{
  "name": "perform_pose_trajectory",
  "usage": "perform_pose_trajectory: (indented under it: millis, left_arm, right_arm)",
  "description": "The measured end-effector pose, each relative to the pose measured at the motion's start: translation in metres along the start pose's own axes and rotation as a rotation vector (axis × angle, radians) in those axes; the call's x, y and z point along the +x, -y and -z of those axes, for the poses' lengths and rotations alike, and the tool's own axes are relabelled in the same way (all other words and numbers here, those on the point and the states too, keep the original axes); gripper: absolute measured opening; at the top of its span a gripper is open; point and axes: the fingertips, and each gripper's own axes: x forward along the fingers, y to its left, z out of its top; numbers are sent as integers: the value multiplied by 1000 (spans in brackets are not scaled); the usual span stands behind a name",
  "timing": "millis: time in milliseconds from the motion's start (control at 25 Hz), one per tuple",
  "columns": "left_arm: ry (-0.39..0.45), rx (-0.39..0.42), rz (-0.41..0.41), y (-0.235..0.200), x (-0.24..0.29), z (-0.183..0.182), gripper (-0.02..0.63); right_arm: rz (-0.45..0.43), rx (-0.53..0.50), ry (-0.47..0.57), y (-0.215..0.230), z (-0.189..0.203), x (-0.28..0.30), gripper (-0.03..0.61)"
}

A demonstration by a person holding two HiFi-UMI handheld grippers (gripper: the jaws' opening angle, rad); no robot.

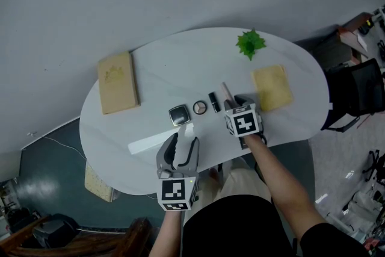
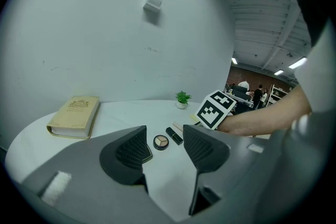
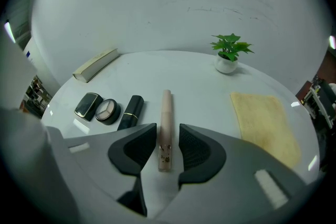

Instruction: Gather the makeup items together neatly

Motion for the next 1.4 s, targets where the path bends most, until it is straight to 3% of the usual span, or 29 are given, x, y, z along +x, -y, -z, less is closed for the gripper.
perform_pose_trajectory:
  millis: [1400]
  left_arm:
    - [3, 4, 9, -2, -2, -2, 218]
  right_arm:
    - [10, 16, -7, 2, 0, -2, 126]
